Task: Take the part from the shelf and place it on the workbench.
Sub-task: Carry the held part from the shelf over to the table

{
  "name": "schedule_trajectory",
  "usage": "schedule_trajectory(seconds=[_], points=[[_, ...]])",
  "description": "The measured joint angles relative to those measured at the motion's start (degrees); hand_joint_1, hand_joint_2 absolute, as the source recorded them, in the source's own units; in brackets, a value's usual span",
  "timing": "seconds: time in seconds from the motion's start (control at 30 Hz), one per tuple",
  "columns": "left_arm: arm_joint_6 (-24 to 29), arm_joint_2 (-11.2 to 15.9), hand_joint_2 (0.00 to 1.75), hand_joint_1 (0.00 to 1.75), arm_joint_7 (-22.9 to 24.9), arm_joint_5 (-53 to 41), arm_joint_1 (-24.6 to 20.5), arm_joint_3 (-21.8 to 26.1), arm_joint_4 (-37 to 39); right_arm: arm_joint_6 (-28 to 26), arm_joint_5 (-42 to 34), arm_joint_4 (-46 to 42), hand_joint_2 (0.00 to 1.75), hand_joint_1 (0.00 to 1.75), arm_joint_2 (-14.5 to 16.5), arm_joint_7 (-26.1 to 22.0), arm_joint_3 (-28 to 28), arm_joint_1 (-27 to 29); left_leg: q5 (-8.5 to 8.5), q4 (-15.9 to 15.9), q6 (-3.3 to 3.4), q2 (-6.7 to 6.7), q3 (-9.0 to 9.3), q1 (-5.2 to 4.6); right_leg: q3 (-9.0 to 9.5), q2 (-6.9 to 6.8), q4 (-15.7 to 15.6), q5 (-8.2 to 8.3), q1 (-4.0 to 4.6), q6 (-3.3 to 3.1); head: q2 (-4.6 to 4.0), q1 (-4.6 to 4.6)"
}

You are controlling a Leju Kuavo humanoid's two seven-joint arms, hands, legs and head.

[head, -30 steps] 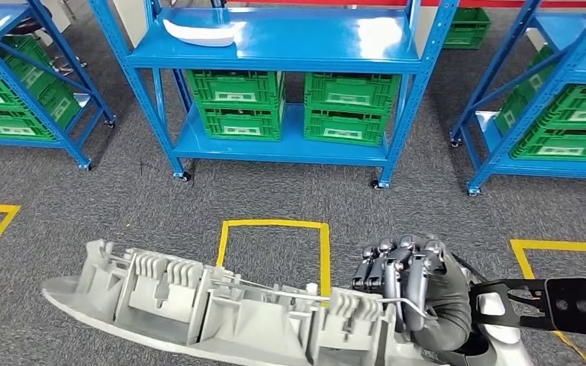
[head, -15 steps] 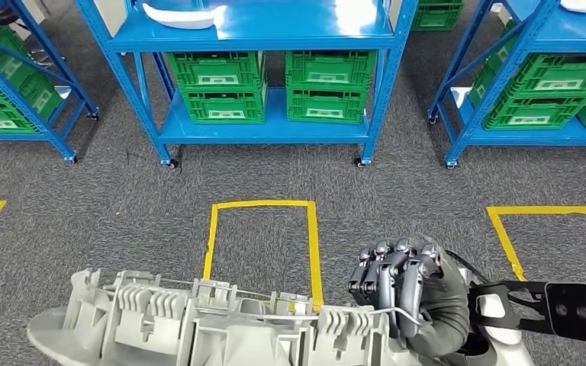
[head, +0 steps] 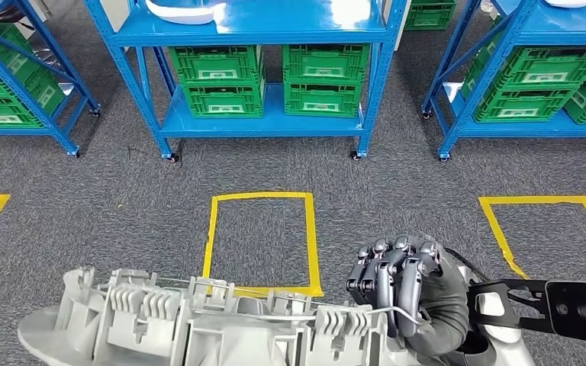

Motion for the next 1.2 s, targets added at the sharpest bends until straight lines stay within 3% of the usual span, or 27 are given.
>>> schedule_trajectory(seconds=[0.07,0.1,0.17,0.2,0.23,0.27,0.33,0.37,0.43,0.47,0.53,0.57,0.6,0.67,0.7,0.73,0.8,0.83,0.87,0.9,0.93,0.97,1.0,1.07,1.1,1.13,1.2], points=[[-0.2,0.0,1.75,0.00,-0.2,-0.4,-0.1,0.4,0.0,-0.1,-0.1,0.0,1.75,1.75,-0.1,0.0,0.0,-0.1,1.18,-0.6,0.93,0.33,-0.75,-0.03,-1.01,0.00,1.0,-0.93,-0.14,0.07,0.00,0.04],[-0.4,0.0,1.75,0.00,-0.2,-0.6,-0.2,0.5,0.0,-0.2,-0.1,0.0,1.75,1.75,-0.2,0.0,0.0,-0.1,1.93,-0.9,1.41,0.49,-1.35,0.02,-1.87,0.01,2.9,-2.69,-0.10,-0.26,0.00,0.09],[-0.5,0.0,1.75,0.00,-0.3,-0.7,-0.3,0.6,0.0,-0.2,-0.2,0.0,1.75,1.75,-0.3,0.0,0.0,-0.1,3.17,-0.9,1.93,0.64,-2.92,-0.08,-4.08,0.01,9.8,-7.65,-0.01,-1.08,0.00,0.19],[-0.5,-0.1,1.75,0.00,-0.3,-0.7,-0.4,0.6,0.1,-0.2,-0.2,0.0,1.75,1.75,-0.3,-0.1,0.0,-0.1,3.80,-0.9,1.97,0.71,-3.76,-0.21,-4.94,0.01,13.6,-9.42,0.00,-1.10,0.00,0.20],[-0.5,-0.1,1.75,0.00,-0.4,-0.8,-0.4,0.7,0.2,-0.3,-0.2,0.0,1.75,1.75,-0.3,-0.1,0.0,0.0,4.44,-0.8,2.00,0.80,-4.63,-0.32,-5.18,0.01,16.3,-10.01,0.00,-0.78,0.00,0.20],[-0.5,-0.1,1.75,0.00,-0.4,-0.8,-0.4,0.7,0.3,-0.3,-0.2,0.0,1.75,1.75,-0.3,-0.1,0.0,0.0,5.07,-0.6,1.99,0.89,-5.58,-0.41,-4.55,0.01,17.2,-9.42,0.00,-0.21,0.00,0.20],[-0.5,-0.1,1.75,0.00,-0.5,-0.9,-0.4,0.7,0.5,-0.3,-0.2,0.0,1.75,1.75,-0.4,-0.1,0.1,0.0,6.14,0.1,1.77,0.99,-7.53,-0.45,-0.41,-0.02,13.0,-6.67,0.00,0.85,0.00,0.21],[-0.5,-0.1,1.75,0.00,-0.5,-0.9,-0.4,0.8,0.5,-0.3,-0.2,0.0,1.75,1.75,-0.4,-0.1,0.1,0.0,6.55,0.6,1.57,1.00,-8.46,-0.52,2.74,-0.05,8.6,-6.18,0.06,0.92,0.00,0.21],[-0.5,-0.1,1.75,0.00,-0.5,-0.9,-0.4,0.8,0.6,-0.4,-0.1,-0.1,1.75,1.75,-0.4,0.0,0.1,0.0,7.34,1.6,1.06,1.00,-9.74,-0.64,7.38,-0.03,1.2,-7.11,0.29,0.17,0.00,0.11],[-0.5,-0.1,1.75,0.00,-0.5,-0.9,-0.4,0.8,0.7,-0.4,-0.1,-0.1,1.75,1.75,-0.4,0.0,0.1,0.0,7.82,1.8,0.77,1.01,-10.08,-0.66,8.18,0.01,-0.4,-7.68,0.48,-0.31,0.00,0.09],[-0.5,-0.1,1.75,0.00,-0.7,-0.9,-0.3,0.9,0.7,-0.7,0.0,-0.2,1.75,1.75,-0.4,0.0,0.1,0.0,8.49,1.9,0.15,0.93,-10.43,-0.46,7.48,-0.01,-0.6,-7.20,0.51,-1.15,0.00,0.08],[-0.5,-0.1,1.75,0.00,-0.8,-0.9,-0.3,1.0,0.7,-0.9,0.2,-0.2,1.75,1.75,-0.4,0.0,0.2,-0.1,7.58,2.5,-0.21,0.83,-10.75,-0.32,7.01,-0.08,-0.5,-6.66,0.43,-1.64,0.00,0.05],[-0.5,-0.2,1.75,0.00,-0.8,-1.0,-0.2,1.0,0.7,-1.1,0.5,-0.3,1.75,1.75,-0.3,0.0,0.2,-0.1,5.43,4.0,-0.62,0.72,-11.21,-0.16,6.41,-0.16,-0.6,-6.01,0.28,-2.09,0.00,-0.06],[-0.5,-0.2,1.75,0.00,-1.1,-1.1,-0.1,1.1,0.7,-1.3,1.0,-0.3,1.75,1.75,-0.3,-0.3,0.1,-0.1,-0.98,10.0,-1.41,0.60,-12.47,0.24,4.92,-0.21,-0.6,-4.53,0.19,-2.56,0.00,-0.27],[-0.6,-0.1,1.75,0.00,-1.2,-1.3,-0.2,1.1,0.7,-1.3,1.0,-0.4,1.75,1.75,-0.3,-0.6,0.1,-0.1,-3.42,13.7,-1.69,0.59,-12.98,0.43,4.14,-0.15,-0.5,-3.78,0.22,-2.56,0.00,-0.33],[-0.7,-0.1,1.75,0.00,-1.3,-1.5,-0.3,1.1,0.8,-1.2,0.8,-0.4,1.75,1.75,-0.3,-0.7,0.1,0.0,-4.35,16.8,-1.85,0.59,-13.11,0.58,3.29,-0.01,-0.4,-3.02,0.25,-2.47,0.00,-0.32],[-1.0,-0.1,1.75,0.00,-1.6,-2.0,-0.4,1.1,0.8,-1.0,0.1,-0.5,1.75,1.75,-0.3,-0.8,0.1,0.0,-2.33,18.5,-1.84,0.51,-11.27,0.75,1.45,0.39,-0.3,-1.53,0.27,-2.21,0.00,-0.32],[-1.1,-0.1,1.75,0.00,-1.7,-2.1,-0.5,1.1,0.8,-1.0,-0.1,-0.5,1.75,1.75,-0.3,-0.8,0.1,0.0,-0.65,16.5,-1.69,0.40,-8.91,0.77,0.55,0.58,-0.2,-0.82,0.29,-2.09,0.00,-0.33],[-1.2,-0.1,1.75,0.00,-1.9,-2.3,-0.5,1.1,0.8,-0.9,-0.2,-0.6,1.75,1.75,-0.3,-0.8,0.1,0.0,0.44,13.1,-1.47,0.20,-5.92,0.76,-0.10,0.72,-0.1,-0.21,0.31,-1.98,0.00,-0.34],[-1.2,-0.1,1.75,0.00,-1.9,-2.5,-0.6,1.2,0.8,-0.9,-0.1,-0.8,1.75,1.75,-0.3,-0.7,0.1,0.0,0.28,8.3,-1.15,-0.09,-2.33,0.65,-0.55,0.84,-0.1,0.34,0.40,-1.77,0.00,-0.34],[-1.2,0.0,1.75,0.00,-2.0,-2.6,-0.8,1.3,0.8,-0.9,0.0,-0.9,1.75,1.75,-0.3,-0.7,0.0,0.0,-0.56,3.9,-0.84,-0.34,0.56,0.47,-0.82,0.93,-0.1,0.89,0.44,-1.48,0.00,-0.32],[-1.1,0.0,1.75,0.00,-2.2,-2.7,-1.0,1.4,0.8,-0.9,0.1,-1.0,1.75,1.75,-0.3,-0.6,0.0,-0.1,-1.42,0.9,-0.53,-0.54,2.30,0.22,-1.01,0.98,-0.2,1.43,0.39,-1.10,0.00,-0.30],[-1.1,0.0,1.75,0.00,-2.3,-2.9,-1.2,1.5,0.9,-0.9,0.2,-1.1,1.75,1.75,-0.3,-0.6,0.0,-0.1,-2.00,-1.0,-0.17,-0.64,3.13,-0.09,-1.20,1.01,-0.4,2.04,0.30,-0.63,0.00,-0.28],[-0.9,0.0,1.75,0.00,-2.4,-3.0,-1.2,1.8,0.9,-0.9,0.2,-1.1,1.75,1.75,-0.3,-0.5,-0.1,0.0,-0.84,-1.7,0.60,-0.37,2.25,-0.27,-1.91,0.93,-0.2,2.37,0.05,-0.13,0.00,-0.29],[-0.9,0.0,1.75,0.00,-2.4,-3.2,-1.2,1.9,0.9,-0.9,0.2,-1.2,1.75,1.75,-0.3,-0.5,-0.2,0.1,0.02,-1.8,1.08,-0.18,1.57,-0.26,-2.53,0.84,0.7,1.12,0.01,-0.33,0.00,-0.22],[-0.9,0.0,1.75,0.00,-2.5,-3.4,-1.2,2.0,1.0,-0.9,0.2,-1.2,1.75,1.75,-0.3,-0.5,-0.3,0.2,0.95,-2.0,1.49,0.04,0.68,-0.21,-3.38,0.74,2.8,-1.24,0.01,-0.78,0.00,-0.08],[-0.9,0.0,1.75,0.00,-2.7,-4.0,-1.2,2.1,1.0,-0.9,0.2,-1.2,1.75,1.75,-0.4,-0.6,-0.5,0.4,2.64,-1.9,2.01,0.33,-1.31,-0.36,-5.16,0.60,10.0,-6.96,0.00,-1.60,0.00,0.22]])
